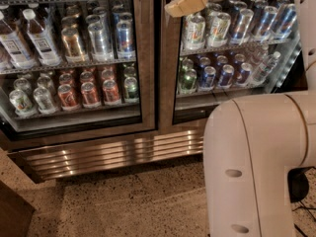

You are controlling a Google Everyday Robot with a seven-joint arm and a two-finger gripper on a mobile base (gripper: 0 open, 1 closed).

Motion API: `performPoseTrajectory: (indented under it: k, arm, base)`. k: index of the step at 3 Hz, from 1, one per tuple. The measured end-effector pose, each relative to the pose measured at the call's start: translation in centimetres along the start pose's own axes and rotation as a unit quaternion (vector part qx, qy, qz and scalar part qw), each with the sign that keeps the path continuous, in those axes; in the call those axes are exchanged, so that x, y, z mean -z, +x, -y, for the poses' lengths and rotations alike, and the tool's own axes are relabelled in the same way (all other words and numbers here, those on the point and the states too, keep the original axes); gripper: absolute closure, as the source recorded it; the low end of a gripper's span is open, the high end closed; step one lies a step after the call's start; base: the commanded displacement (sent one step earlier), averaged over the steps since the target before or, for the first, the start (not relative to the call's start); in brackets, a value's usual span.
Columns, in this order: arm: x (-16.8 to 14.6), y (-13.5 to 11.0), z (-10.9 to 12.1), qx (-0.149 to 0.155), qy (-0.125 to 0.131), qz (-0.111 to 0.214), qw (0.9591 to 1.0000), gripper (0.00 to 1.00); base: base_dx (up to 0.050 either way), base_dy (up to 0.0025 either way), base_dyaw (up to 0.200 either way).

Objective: Open right fridge door

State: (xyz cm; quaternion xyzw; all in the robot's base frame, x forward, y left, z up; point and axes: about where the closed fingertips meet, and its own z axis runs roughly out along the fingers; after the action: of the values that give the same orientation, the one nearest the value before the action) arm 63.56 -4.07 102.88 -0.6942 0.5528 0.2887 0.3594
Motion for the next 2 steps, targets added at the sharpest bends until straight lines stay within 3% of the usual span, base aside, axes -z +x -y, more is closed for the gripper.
performPoseTrajectory:
  k: [1,2]
  arm:
    - [0.0,0.0,0.0,0.0,0.0,0.0,1.0,1.0]
    - [0.01,0.01,0.0,0.0,0.0,0.0,1.0,1.0]
  base:
    - [0.0,0.0,0.0]
    - [-0.049,0.0,0.0]
